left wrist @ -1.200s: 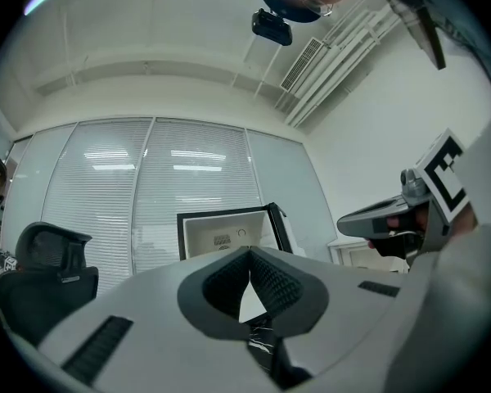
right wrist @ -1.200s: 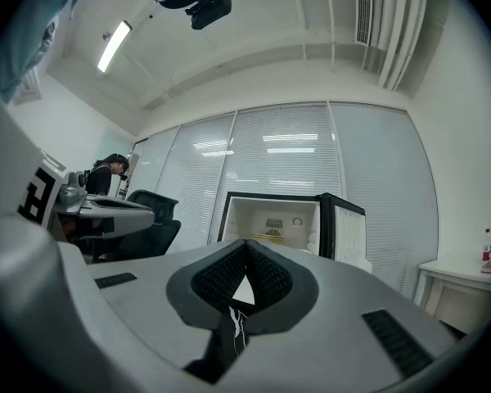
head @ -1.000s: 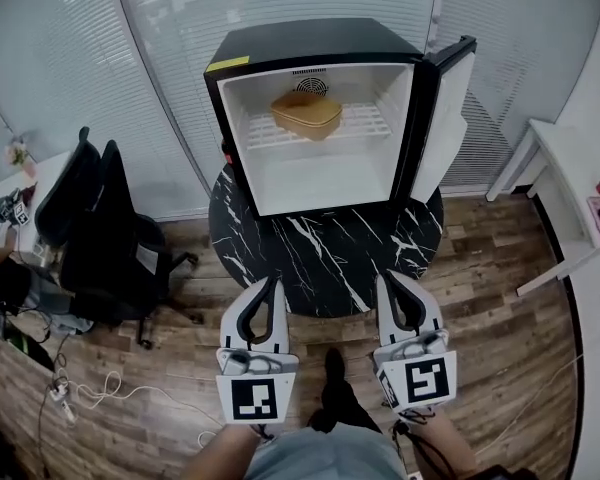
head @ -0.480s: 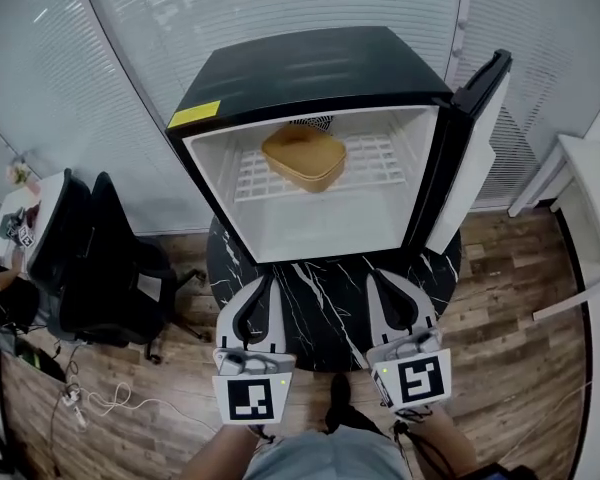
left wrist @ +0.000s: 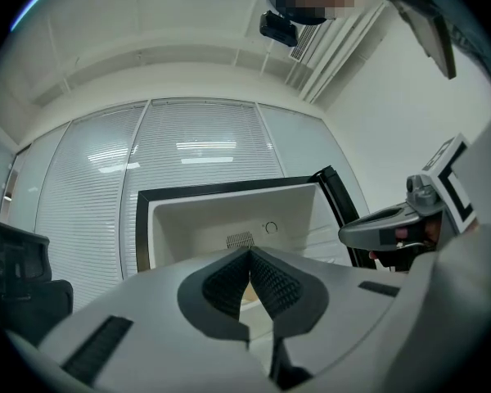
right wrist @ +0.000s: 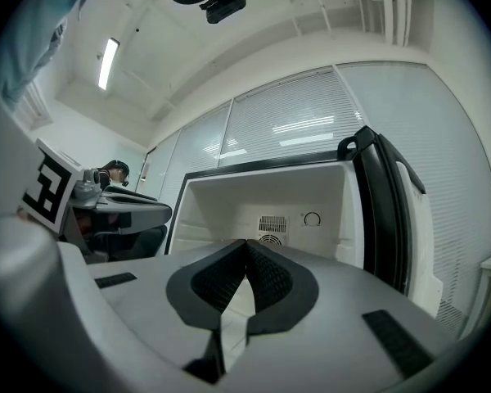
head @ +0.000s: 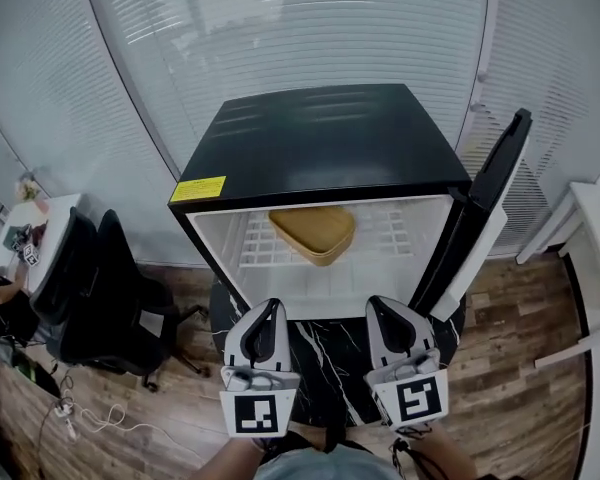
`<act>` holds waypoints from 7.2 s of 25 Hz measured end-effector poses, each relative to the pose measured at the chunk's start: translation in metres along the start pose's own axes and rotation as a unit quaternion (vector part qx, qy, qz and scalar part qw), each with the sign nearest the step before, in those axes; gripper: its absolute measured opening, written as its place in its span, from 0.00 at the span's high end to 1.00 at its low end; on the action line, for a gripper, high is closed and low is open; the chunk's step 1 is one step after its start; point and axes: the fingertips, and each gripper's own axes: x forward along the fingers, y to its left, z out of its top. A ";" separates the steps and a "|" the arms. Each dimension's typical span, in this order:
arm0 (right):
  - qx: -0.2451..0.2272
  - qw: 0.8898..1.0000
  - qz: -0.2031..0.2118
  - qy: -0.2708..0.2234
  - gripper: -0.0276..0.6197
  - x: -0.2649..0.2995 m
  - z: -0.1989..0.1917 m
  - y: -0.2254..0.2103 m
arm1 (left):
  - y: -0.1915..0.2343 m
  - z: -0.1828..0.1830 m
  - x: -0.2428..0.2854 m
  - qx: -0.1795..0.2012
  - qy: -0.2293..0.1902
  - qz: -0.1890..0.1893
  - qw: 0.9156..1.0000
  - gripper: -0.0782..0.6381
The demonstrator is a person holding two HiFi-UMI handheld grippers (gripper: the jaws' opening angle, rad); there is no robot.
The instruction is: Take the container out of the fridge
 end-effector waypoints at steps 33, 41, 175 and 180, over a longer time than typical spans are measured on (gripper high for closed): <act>-0.078 0.992 0.096 0.039 0.84 0.110 0.005 0.036 | 0.052 -0.045 0.065 -0.011 0.017 -0.041 0.999 0.87; -0.154 0.975 0.126 0.101 0.76 0.137 -0.009 0.044 | 0.060 -0.058 0.075 -0.014 0.025 -0.047 0.998 0.87; -0.208 0.958 0.123 0.157 0.89 0.007 0.038 0.113 | 0.050 0.043 -0.042 0.046 -0.042 -0.014 0.998 0.87; -0.209 0.957 0.118 0.161 0.89 0.006 0.035 0.114 | 0.053 0.038 -0.043 0.010 -0.045 -0.009 0.999 0.87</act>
